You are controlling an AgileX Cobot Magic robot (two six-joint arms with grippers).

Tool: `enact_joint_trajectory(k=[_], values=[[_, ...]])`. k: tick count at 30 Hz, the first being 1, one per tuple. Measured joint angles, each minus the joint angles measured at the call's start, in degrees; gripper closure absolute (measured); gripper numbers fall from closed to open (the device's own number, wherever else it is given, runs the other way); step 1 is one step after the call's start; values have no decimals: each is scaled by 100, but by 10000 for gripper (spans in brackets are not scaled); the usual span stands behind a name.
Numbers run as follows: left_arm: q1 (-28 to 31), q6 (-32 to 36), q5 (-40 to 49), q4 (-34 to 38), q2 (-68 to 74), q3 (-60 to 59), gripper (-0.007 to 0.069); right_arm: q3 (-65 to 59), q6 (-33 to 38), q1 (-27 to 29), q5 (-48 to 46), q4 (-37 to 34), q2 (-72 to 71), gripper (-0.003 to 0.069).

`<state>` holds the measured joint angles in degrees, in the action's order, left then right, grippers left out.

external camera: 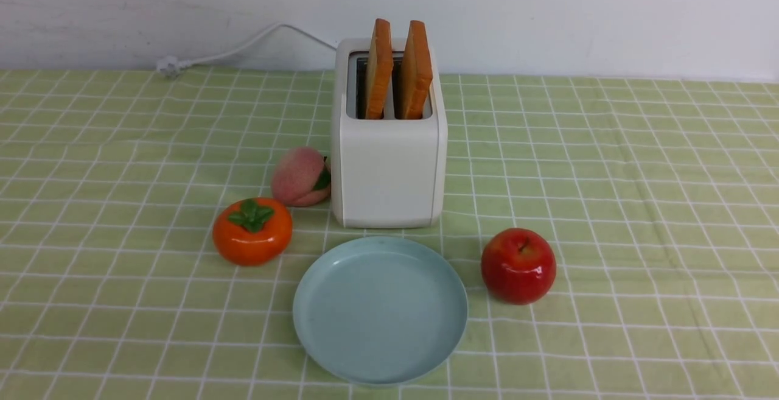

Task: Take toasted bread from bread machine on green coffee tablecloth place on plate.
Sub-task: 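Reach for a toast slice standing in the toaster with the left gripper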

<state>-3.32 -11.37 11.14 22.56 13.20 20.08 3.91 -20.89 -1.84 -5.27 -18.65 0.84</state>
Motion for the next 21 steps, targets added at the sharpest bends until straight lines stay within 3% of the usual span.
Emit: enact_joint_trajectory(k=[7,13,15,21], values=[[0,1137,620,-78,2367,1456,637,2085,874,-630,-2111,905,1596,576],[-112,1496,1246,-30,4069,2597,637,3910,1828,-866,-4143,1005,2933,589],[-231,1546,1342,-45,4305,2809,637,4167,1940,-867,-4410,1000,3099,589],[-1889,1481,1289,-684,5393,3900,637,5108,2697,-867,-4986,546,3594,585]])
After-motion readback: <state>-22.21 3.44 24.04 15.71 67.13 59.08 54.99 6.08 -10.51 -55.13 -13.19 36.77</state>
